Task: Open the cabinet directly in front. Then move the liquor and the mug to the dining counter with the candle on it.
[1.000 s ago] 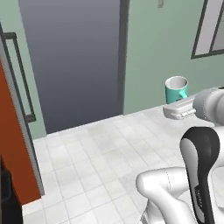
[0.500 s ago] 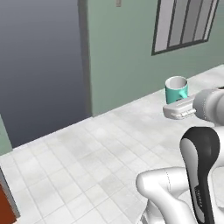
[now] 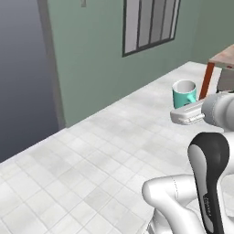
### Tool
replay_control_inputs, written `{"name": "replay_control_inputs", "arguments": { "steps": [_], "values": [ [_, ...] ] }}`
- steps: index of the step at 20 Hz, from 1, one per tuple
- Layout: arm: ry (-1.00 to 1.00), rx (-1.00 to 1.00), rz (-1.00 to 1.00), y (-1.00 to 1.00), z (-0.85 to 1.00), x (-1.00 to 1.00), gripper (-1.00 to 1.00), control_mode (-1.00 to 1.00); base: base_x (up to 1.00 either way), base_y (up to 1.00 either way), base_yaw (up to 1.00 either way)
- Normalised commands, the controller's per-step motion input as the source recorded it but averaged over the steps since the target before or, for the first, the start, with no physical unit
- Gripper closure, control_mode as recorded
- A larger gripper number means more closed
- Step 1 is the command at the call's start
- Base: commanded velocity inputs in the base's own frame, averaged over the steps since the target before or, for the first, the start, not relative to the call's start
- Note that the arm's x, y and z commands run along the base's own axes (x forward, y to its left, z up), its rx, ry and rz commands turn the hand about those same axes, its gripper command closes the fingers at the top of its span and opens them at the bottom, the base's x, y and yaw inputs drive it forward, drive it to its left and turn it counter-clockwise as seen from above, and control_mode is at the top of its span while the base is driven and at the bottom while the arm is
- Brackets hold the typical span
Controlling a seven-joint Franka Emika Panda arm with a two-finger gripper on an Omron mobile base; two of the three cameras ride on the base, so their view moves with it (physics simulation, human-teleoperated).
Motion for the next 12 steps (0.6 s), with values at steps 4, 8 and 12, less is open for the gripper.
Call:
{"name": "replay_control_inputs", "arguments": {
  "steps": [4,8,12],
  "values": [
    [0.0,0.0,0.0,0.0,0.0,0.0,1.0,1.0,0.0,0.14,-0.34],
    [0.0,0.0,0.0,0.0,0.0,0.0,1.0,1.0,0.0,0.2,-0.33],
    [0.0,0.0,0.0,0.0,0.0,0.0,1.0,1.0,0.0,0.18,-0.33]
  ]
}}
